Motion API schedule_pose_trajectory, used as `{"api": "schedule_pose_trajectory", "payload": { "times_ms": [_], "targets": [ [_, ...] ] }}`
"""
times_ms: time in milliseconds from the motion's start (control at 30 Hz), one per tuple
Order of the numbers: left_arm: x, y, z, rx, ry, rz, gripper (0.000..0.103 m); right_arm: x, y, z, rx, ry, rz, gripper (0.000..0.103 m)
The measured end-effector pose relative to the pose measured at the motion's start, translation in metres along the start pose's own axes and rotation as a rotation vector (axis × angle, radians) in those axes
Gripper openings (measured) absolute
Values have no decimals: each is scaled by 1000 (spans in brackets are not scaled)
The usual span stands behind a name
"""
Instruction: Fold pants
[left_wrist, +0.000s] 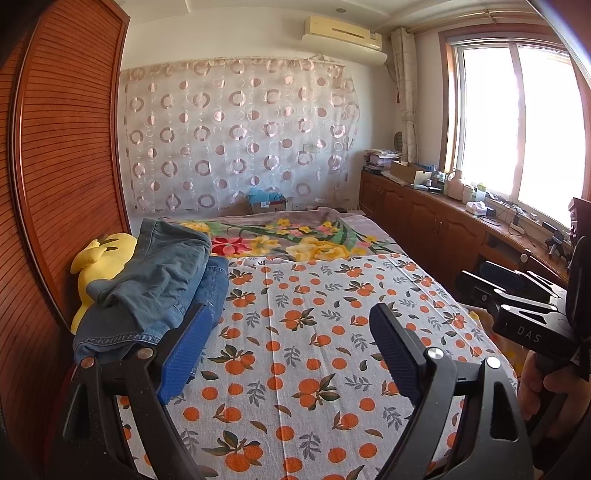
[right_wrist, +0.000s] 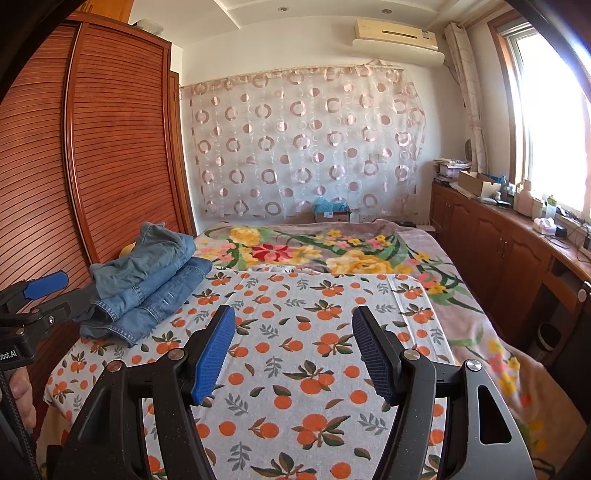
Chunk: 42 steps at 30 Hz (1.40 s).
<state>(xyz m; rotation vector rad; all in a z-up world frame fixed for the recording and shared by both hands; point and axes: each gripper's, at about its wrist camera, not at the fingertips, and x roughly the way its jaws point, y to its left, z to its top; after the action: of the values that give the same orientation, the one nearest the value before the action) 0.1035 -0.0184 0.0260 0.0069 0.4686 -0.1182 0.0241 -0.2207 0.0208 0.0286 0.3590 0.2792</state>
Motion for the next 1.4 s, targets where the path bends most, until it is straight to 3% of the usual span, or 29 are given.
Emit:
{"api": "schedule_pose_trajectory", "payload": {
  "times_ms": [1400],
  "targets": [
    [-3, 2, -1, -2, -5, 0, 88, 2, 1, -4, 0, -9, 4, 68]
  ]
}}
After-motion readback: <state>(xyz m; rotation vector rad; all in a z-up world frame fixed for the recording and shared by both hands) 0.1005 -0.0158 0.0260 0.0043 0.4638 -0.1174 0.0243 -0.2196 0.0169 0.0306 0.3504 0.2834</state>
